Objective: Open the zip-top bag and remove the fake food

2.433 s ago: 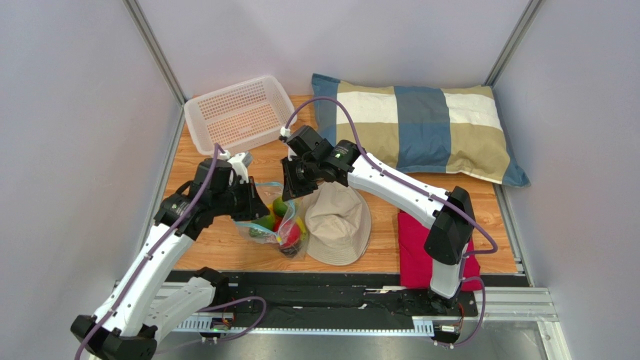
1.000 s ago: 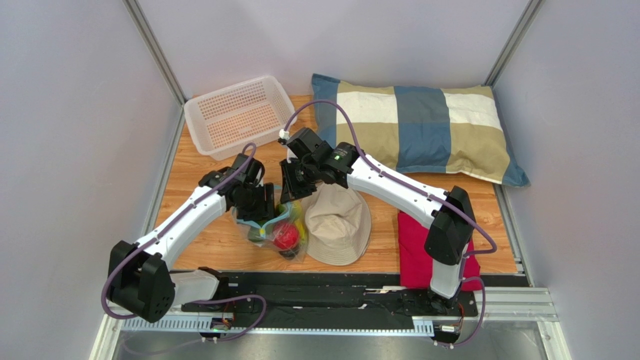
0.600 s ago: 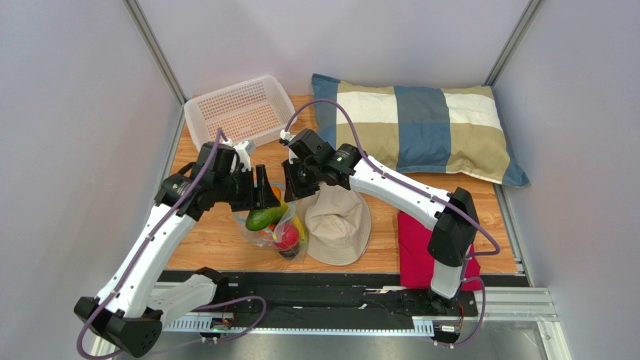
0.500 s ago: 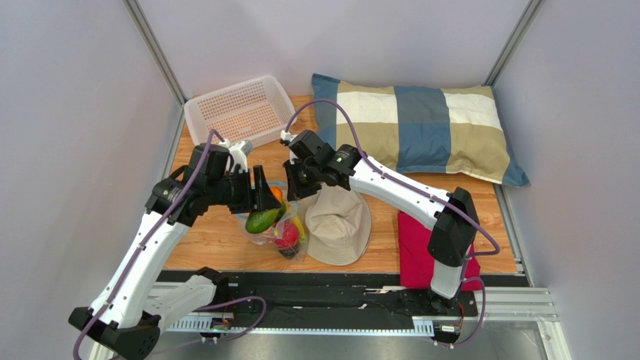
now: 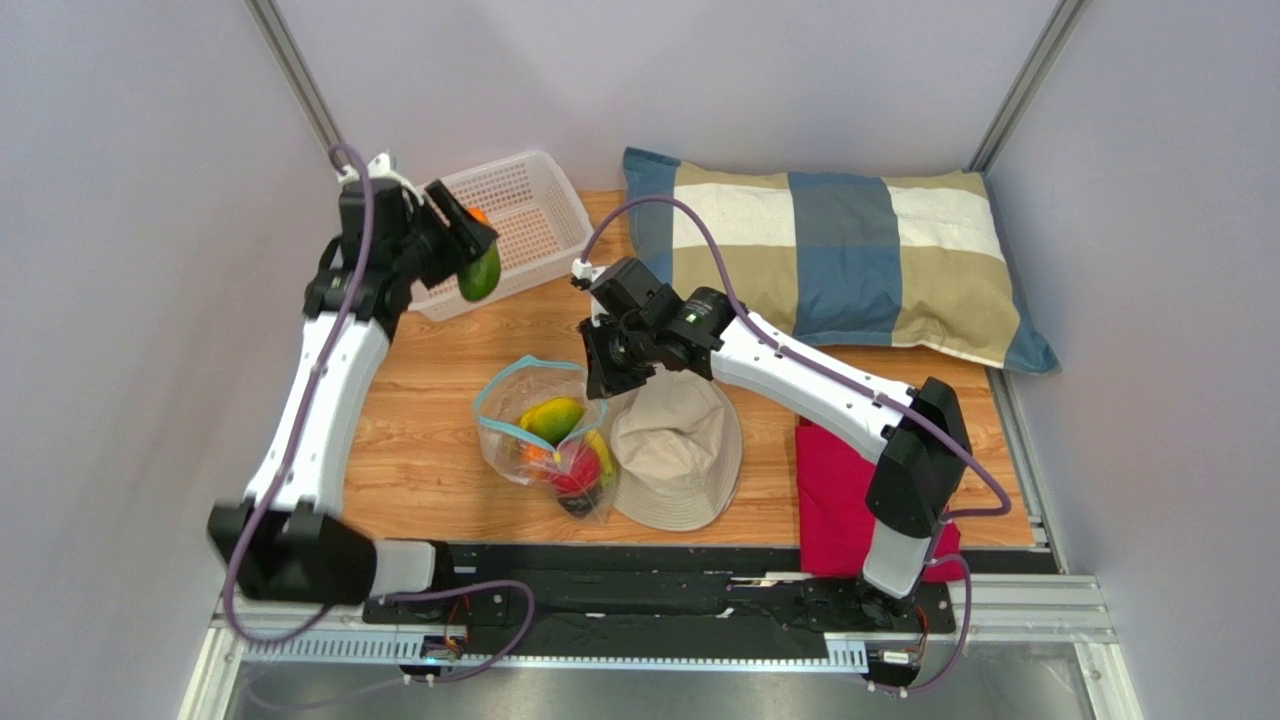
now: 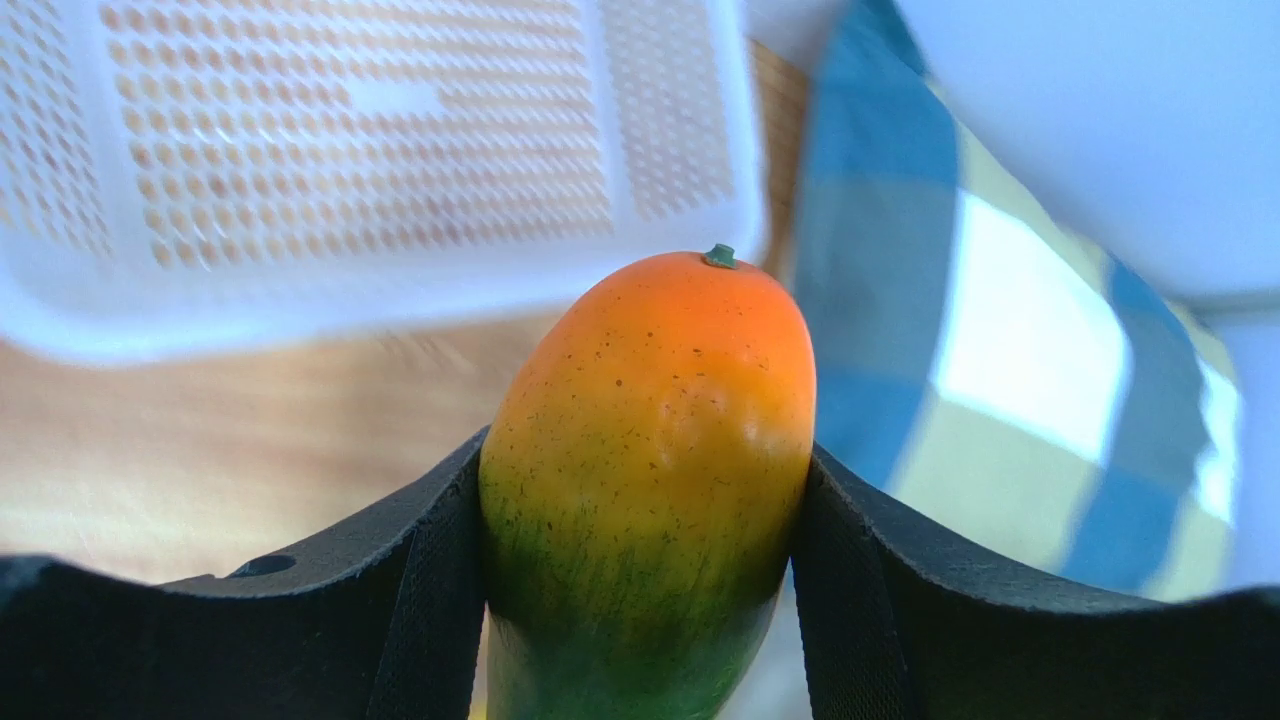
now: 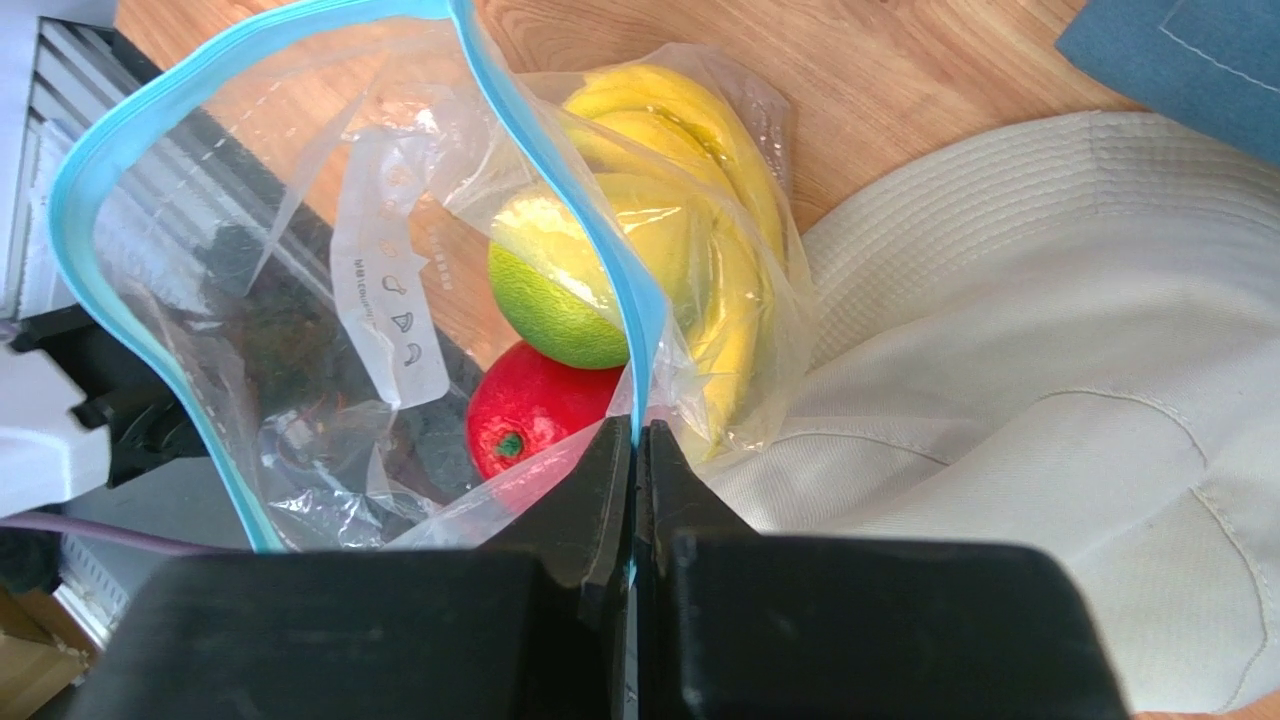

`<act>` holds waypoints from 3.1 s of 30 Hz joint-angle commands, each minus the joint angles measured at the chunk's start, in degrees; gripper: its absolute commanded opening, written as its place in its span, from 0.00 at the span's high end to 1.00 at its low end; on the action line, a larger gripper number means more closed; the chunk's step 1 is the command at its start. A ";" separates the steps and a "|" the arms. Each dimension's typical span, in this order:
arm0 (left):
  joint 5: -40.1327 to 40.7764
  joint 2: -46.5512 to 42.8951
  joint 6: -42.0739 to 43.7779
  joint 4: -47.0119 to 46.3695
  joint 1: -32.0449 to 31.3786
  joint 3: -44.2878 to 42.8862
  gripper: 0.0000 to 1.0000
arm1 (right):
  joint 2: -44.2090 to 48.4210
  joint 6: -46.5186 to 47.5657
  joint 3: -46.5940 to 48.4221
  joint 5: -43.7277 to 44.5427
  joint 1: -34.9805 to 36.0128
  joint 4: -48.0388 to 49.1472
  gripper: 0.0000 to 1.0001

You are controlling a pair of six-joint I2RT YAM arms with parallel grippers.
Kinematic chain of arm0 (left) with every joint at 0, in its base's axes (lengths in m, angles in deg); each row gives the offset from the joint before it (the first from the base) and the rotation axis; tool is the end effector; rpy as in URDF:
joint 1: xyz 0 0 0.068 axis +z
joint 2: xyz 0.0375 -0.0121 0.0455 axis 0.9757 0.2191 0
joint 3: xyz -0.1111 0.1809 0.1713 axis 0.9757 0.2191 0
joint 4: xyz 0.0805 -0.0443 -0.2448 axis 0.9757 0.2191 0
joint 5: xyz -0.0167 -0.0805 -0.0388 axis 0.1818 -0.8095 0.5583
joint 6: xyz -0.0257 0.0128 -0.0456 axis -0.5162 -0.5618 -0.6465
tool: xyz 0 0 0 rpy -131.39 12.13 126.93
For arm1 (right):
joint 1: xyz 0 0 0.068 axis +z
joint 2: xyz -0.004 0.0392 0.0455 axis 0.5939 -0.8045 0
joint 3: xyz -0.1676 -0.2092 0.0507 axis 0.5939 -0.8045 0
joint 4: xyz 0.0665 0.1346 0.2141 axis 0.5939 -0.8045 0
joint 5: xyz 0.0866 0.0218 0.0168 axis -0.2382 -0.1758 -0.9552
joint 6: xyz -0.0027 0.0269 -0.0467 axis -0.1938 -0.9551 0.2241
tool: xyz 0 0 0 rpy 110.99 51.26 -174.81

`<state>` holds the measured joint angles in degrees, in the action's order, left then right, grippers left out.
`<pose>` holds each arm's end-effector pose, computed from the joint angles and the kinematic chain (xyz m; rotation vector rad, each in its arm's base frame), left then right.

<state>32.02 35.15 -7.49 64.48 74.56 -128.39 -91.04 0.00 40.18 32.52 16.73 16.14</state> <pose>0.2920 -0.0183 0.3936 -0.5699 2.0131 -0.5656 0.2315 0.3177 0.3173 -0.6933 2.5313 0.7197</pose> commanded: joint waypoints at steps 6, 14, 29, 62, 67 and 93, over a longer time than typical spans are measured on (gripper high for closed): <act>4.41 29.66 9.10 -8.33 10.60 -21.97 1.00 | 0.24 2.44 5.61 -5.60 -0.70 -0.32 1.00; 6.08 50.49 12.97 -2.45 12.89 -36.23 1.00 | -0.73 5.17 7.29 -7.19 -2.10 -0.93 1.00; 8.90 60.27 13.75 6.35 13.95 -41.61 0.48 | -1.69 4.56 6.67 -9.04 -4.74 -0.76 1.00; -13.80 -14.07 4.19 12.32 -14.77 8.38 0.72 | -0.20 0.34 8.25 -6.05 -4.91 -1.99 1.00; -8.51 -15.41 1.98 13.03 -23.48 13.93 0.74 | 0.94 -0.63 7.55 -5.61 -4.56 -0.93 1.00; 1.16 -7.76 5.40 10.83 -27.71 22.03 0.41 | 3.93 -2.47 0.78 -5.61 -4.39 1.53 1.00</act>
<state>32.29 27.60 -4.17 76.72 47.30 -105.51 -89.97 -2.04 41.62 26.75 12.25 15.55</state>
